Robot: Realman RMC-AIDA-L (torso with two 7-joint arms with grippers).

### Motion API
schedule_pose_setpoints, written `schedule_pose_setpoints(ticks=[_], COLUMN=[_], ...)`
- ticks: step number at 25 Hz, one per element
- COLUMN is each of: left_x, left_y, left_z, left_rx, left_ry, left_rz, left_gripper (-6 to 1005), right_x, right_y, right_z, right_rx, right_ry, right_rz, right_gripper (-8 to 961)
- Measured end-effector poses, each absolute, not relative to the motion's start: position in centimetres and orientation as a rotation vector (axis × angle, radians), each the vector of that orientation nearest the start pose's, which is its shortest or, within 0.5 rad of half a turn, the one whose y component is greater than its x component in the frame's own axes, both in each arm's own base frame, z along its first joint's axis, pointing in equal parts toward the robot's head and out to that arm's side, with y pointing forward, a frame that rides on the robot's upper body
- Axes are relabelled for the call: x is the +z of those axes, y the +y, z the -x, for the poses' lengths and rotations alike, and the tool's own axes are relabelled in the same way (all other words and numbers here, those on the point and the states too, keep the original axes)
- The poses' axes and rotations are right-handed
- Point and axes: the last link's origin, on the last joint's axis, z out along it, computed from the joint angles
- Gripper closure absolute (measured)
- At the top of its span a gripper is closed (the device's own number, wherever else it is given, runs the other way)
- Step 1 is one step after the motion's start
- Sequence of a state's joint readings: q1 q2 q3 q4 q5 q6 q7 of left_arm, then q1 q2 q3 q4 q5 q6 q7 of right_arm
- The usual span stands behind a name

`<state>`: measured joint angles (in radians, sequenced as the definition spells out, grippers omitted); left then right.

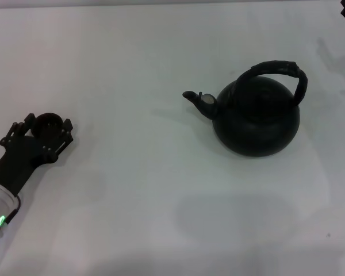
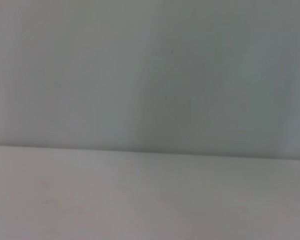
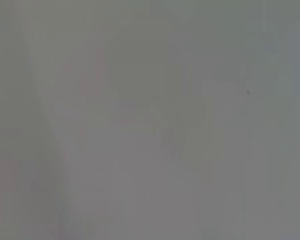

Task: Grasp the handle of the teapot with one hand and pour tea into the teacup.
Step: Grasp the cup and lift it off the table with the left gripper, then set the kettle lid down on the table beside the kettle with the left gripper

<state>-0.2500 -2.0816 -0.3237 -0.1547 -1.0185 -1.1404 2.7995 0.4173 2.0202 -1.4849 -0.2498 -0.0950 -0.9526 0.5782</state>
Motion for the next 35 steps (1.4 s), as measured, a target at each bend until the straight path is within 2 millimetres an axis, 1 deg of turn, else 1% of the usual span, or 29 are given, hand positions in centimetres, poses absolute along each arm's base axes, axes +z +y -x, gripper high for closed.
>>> schedule_pose_setpoints(ticks=[8, 12, 13, 16, 17, 18, 19, 24, 30, 35], left_x=[-7.4, -7.5, -7.6, -8.4, -8.4, -8.8, -10.2, -12.3, -13.1, -13.3], left_y=[23.7, 23.6, 23.7, 24.1, 24.1, 24.3, 24.5, 25.3, 25.8, 25.8], left_z=[36.5, 36.1, 35.9, 34.5, 34.5, 33.8, 32.2, 30.0, 29.2, 29.0], left_rx=[-0.613, -0.632, -0.641, -0.679, -0.679, -0.696, -0.72, -0.703, -0.678, -0.665], left_ry=[-0.83, -0.825, -0.82, -0.787, -0.787, -0.771, -0.735, -0.689, -0.663, -0.647], left_rz=[1.88, 1.887, 1.897, 1.964, 1.964, 1.997, 2.09, 2.231, 2.288, 2.313], left_gripper=[141, 263, 293, 293, 293, 292, 292, 292, 291, 292], right_x=[2.2, 2.2, 2.2, 2.2, 2.2, 2.2, 2.2, 2.2, 2.1, 2.1], right_y=[35.6, 35.5, 35.5, 35.5, 35.5, 35.5, 35.5, 35.6, 35.5, 35.4], right_z=[-34.9, -35.0, -35.0, -35.1, -35.1, -35.0, -35.0, -34.9, -34.9, -35.0], right_rx=[0.77, 0.768, 0.767, 0.766, 0.766, 0.767, 0.768, 0.768, 0.769, 0.769], right_ry=[0.778, 0.78, 0.781, 0.782, 0.782, 0.781, 0.78, 0.779, 0.782, 0.787], right_rz=[1.612, 1.611, 1.611, 1.61, 1.61, 1.611, 1.611, 1.615, 1.618, 1.615], right_gripper=[122, 123, 123, 123, 123, 123, 123, 123, 124, 124])
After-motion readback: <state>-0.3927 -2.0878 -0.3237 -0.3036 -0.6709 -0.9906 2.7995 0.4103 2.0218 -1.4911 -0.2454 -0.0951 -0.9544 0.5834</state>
